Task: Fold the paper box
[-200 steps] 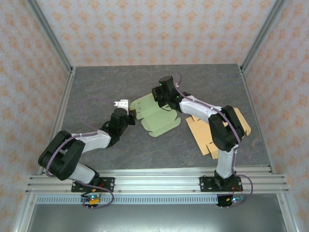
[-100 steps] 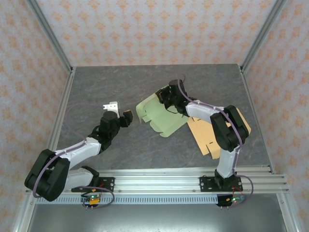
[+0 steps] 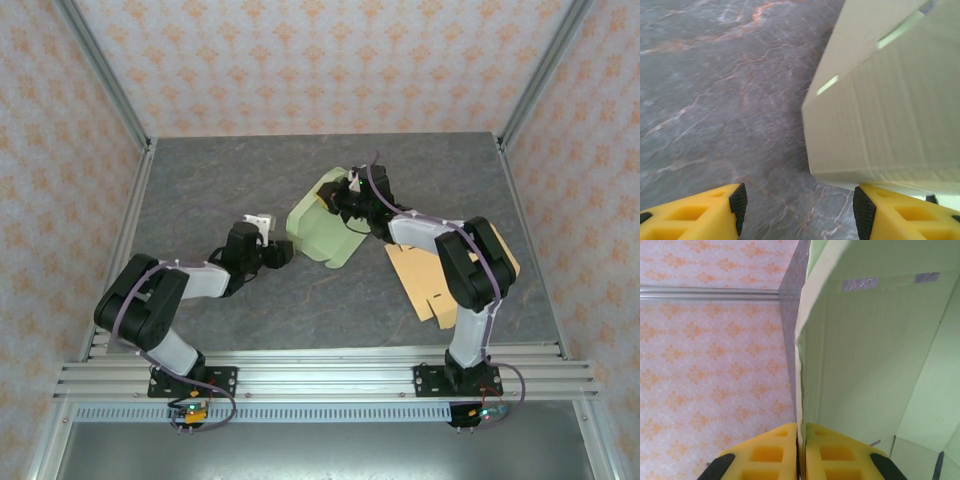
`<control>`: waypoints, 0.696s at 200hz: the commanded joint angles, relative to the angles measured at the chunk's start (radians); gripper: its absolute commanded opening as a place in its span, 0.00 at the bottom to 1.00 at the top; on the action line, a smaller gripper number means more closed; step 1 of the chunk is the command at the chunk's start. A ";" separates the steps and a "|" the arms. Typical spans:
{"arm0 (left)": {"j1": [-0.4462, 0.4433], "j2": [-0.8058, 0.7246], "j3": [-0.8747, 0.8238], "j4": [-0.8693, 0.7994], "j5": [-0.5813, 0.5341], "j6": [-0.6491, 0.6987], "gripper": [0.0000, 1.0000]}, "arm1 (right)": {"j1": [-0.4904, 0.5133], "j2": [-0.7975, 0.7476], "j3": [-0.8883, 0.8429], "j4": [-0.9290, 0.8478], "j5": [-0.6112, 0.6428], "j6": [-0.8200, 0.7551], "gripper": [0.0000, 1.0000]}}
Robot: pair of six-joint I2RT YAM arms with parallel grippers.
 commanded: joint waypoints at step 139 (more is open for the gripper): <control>-0.099 0.010 0.080 0.049 -0.251 0.126 0.58 | -0.015 0.116 -0.063 0.139 -0.001 0.054 0.11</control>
